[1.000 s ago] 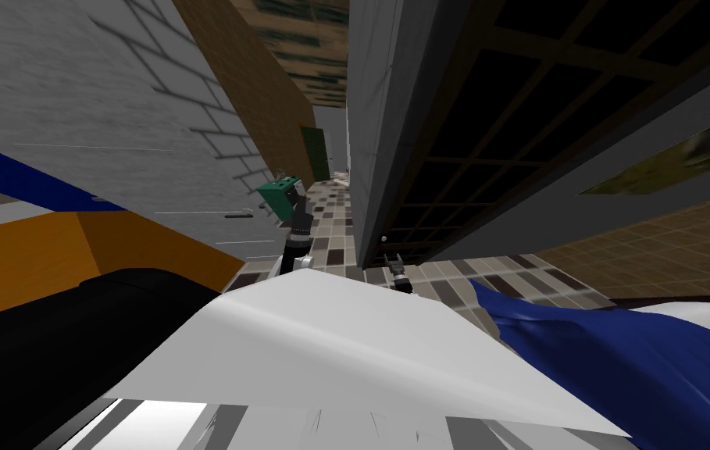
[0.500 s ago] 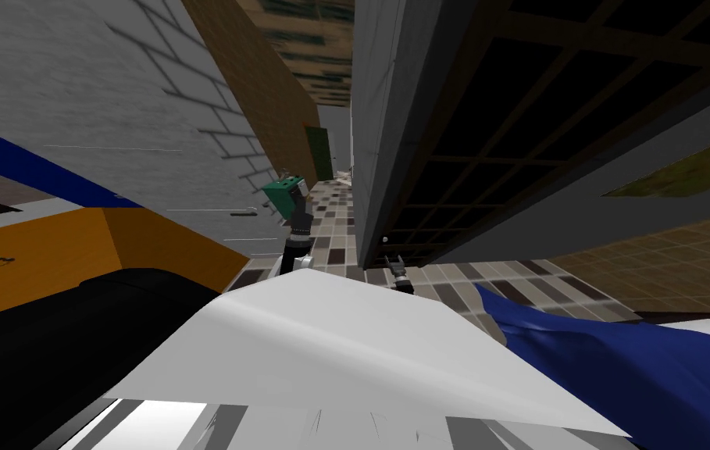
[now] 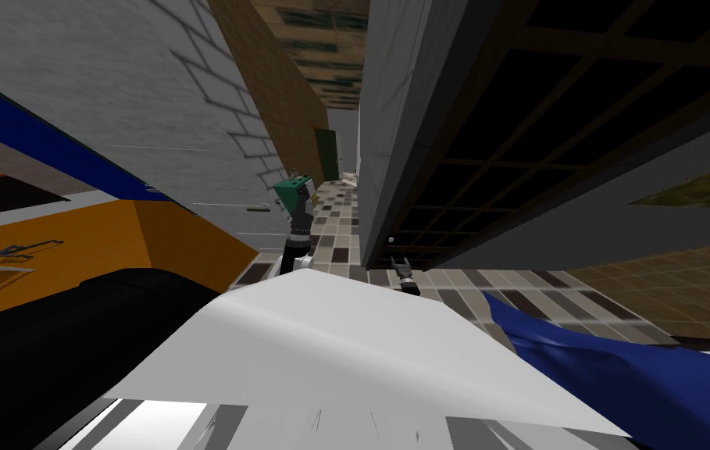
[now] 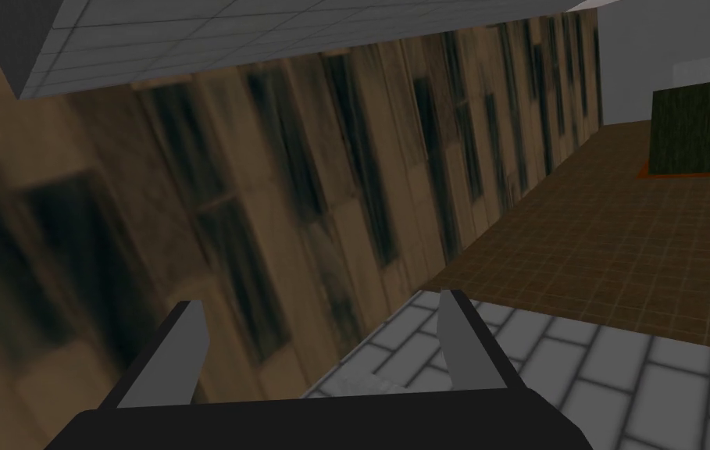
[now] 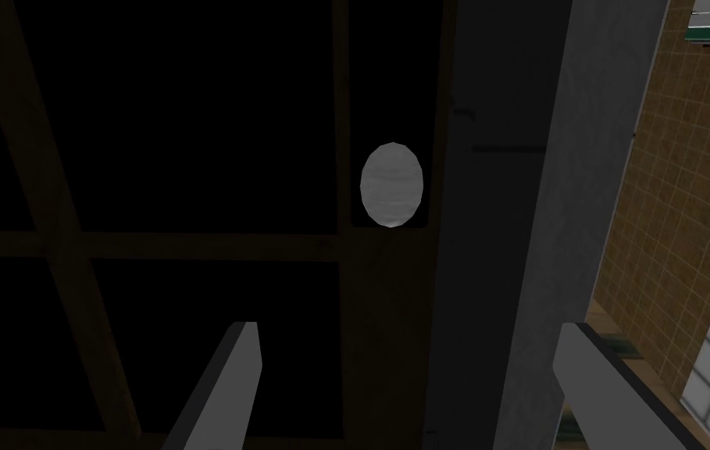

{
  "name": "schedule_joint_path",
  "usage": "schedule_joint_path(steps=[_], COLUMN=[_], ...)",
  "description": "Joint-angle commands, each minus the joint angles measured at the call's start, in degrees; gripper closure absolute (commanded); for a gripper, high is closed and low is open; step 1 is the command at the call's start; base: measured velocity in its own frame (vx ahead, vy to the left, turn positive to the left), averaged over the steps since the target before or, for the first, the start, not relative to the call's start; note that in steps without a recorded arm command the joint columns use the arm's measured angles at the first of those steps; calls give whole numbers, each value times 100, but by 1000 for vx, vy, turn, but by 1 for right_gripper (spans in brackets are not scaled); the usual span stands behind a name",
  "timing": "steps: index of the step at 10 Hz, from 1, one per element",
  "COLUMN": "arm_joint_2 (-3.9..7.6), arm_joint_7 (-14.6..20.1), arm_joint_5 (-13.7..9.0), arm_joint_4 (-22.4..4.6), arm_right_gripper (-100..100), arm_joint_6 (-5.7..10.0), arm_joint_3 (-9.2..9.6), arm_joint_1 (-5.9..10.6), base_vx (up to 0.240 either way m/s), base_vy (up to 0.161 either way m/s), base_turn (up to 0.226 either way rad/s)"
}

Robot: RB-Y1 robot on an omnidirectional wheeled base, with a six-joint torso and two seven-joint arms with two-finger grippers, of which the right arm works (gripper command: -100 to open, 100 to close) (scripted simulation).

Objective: Pull the door open

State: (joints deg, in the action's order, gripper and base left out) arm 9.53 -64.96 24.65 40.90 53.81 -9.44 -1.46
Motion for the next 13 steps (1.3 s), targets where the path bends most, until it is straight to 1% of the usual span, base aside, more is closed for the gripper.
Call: schedule_joint_path(steps=[1, 2, 3, 4, 5, 6, 7, 9, 10, 11, 13], arm_joint_2=[66, 112, 112, 157, 245, 245, 286, 426, 452, 491, 506], arm_joint_7=[-56, -75, -75, -94, -133, -133, -152, -224, -240, -269, -310], arm_joint_5=[-93, -155, -155, -218, -342, -342, -403, -626, -674, -758, -866], arm_joint_4=[-222, -315, -315, -409, -596, -595, -688, -1028, -1103, -1235, -1413], arm_right_gripper=[-100, -100, -100, -100, -100, -100, -100, -100, -100, -100, -100], arm_joint_6=[92, 118, 118, 145, 198, 198, 225, 328, 351, 396, 466], arm_joint_3=[-61, -95, -95, -129, -195, -195, -227, -335, -356, -388, -408], arm_joint_1=[87, 122, 122, 159, 236, 236, 275, 436, 476, 556, 704], base_vx=[-4, 3, 5, 5, 17, 19, 19, 59, 91, 109, 200], base_vy=[21, 20, 12, 13, 19, 15, 13, 9, -10, -12, -9], base_turn=[64, 95, 29, 65, 167, 80, 60, 186, 160, 174, 172])
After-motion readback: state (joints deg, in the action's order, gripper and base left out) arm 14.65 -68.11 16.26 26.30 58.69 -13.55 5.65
